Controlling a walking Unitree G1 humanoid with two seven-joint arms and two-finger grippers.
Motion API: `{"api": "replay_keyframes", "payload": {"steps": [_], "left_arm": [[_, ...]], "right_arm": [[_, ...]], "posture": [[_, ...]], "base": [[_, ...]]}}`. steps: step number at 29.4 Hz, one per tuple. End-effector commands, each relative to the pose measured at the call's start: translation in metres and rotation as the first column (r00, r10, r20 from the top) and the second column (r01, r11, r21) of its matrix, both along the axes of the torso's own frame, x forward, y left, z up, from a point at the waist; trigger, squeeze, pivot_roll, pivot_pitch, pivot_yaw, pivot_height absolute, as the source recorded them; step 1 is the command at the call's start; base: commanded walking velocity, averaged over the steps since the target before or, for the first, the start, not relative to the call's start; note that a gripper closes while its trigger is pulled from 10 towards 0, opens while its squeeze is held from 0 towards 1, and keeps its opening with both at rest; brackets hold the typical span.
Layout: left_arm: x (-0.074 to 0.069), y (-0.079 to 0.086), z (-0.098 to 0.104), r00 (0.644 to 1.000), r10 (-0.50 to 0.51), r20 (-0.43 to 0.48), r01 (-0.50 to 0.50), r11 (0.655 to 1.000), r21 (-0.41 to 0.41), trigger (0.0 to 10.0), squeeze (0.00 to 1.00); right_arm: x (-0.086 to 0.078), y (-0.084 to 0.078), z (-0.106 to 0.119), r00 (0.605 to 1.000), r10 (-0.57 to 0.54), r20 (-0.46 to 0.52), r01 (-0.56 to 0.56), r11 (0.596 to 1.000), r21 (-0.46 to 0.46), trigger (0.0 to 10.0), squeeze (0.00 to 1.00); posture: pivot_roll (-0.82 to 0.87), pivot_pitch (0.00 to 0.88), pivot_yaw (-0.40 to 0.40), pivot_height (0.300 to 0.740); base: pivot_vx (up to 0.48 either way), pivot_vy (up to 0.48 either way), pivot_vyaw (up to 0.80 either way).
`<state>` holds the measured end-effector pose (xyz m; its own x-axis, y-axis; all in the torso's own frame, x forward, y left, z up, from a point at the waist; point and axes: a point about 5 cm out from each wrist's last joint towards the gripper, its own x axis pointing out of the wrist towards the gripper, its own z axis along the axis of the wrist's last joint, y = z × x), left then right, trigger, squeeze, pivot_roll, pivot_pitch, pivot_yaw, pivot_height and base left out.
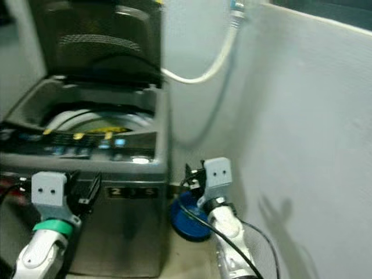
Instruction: Clothes washing
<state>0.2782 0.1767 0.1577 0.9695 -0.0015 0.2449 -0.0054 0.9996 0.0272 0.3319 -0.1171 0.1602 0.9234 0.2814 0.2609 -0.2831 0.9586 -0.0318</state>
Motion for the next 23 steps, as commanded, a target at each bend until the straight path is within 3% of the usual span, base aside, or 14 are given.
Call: {"api": "replay_keyframes", "payload": {"steps": [1,23], "left_arm": [[-0.0009,-0.0045,-0.0049,1.000,-0.012,-0.015,0.012,1.000,-0.001,10.0,0.00],[-0.0011,-0.0063,-0.0032,1.000,-0.024,-0.007,0.024,1.000,0.009,10.0,0.00]], "right_arm": [[-0.0021,-0.0055,-0.0067,1.000,-0.013,-0.020,0.013,1.000,-0.009,10.0,0.00],[-0.0018,-0.0064,-0.0059,1.000,-0.014,-0.013,0.014,1.000,0.000,10.0,0.00]], "posture": [[0.07,0.038,-0.022,0.740],[0.08,0.040,-0.017,0.740]], "base": [[0.000,0.000,0.80],[0.000,0.000,0.80]]}}
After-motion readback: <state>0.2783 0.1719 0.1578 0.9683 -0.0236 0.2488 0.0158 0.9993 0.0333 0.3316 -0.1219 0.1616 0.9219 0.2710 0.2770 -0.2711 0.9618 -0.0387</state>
